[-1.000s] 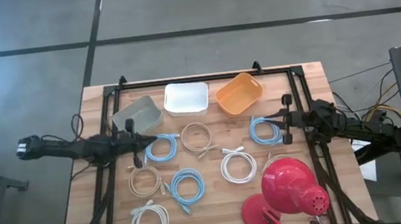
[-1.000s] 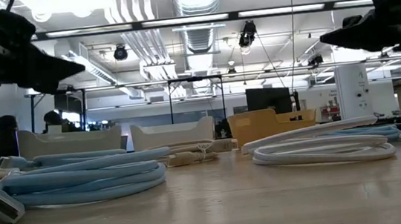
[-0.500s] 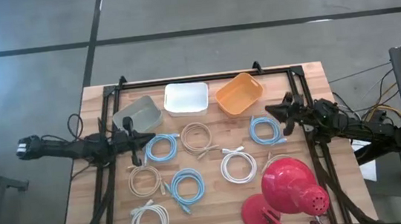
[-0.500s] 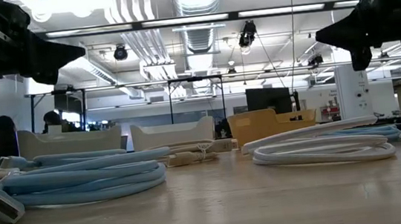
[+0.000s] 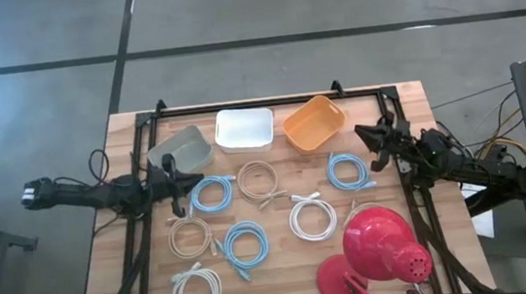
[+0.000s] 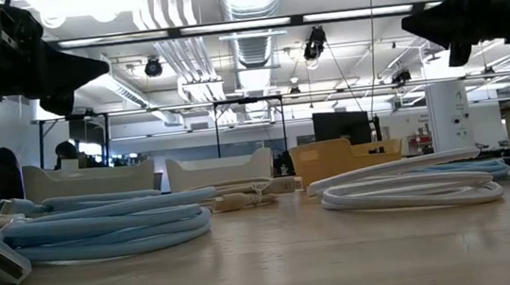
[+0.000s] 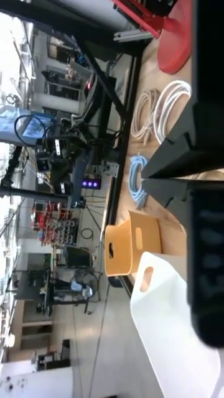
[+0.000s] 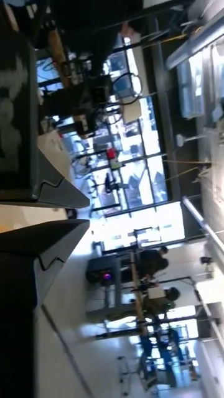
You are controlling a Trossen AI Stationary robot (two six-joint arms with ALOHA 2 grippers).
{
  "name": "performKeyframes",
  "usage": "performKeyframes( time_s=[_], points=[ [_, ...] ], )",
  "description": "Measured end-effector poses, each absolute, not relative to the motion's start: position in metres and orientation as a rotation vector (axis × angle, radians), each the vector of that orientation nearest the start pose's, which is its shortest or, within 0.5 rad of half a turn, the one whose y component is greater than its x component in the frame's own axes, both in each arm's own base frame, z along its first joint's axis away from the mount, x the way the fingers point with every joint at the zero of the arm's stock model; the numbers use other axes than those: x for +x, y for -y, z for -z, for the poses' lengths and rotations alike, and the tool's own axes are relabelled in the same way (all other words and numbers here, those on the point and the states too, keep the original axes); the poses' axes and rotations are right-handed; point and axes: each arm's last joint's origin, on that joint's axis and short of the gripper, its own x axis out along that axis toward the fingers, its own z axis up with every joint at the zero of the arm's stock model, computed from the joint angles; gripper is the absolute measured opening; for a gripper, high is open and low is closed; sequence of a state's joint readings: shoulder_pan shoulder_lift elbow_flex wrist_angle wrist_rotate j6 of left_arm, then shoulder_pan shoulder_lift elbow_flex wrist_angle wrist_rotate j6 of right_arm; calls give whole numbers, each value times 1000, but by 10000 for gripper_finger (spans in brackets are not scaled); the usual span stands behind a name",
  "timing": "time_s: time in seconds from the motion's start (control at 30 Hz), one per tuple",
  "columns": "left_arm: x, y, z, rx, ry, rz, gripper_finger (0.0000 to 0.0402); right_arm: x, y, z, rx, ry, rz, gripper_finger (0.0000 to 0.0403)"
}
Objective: Pick & Place USB Port
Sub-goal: Put the top left blue USB cable into the gray bin
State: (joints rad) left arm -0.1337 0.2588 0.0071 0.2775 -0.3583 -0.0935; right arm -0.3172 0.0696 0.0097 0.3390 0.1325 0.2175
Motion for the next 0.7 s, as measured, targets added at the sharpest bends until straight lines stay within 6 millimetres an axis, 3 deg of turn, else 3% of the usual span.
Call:
performKeyframes(
  time_s=[0.2, 0.37, 0.7],
  points=[
    [112, 2, -173, -136, 40, -310, 101, 95, 33, -199, 145, 356, 339, 38],
    [113, 3, -193, -124, 71, -309, 153, 102, 34, -200, 131, 359, 302, 51],
    [128, 5, -215, -115, -120, -309, 170, 126, 42, -212, 144, 226, 313, 135]
  ],
)
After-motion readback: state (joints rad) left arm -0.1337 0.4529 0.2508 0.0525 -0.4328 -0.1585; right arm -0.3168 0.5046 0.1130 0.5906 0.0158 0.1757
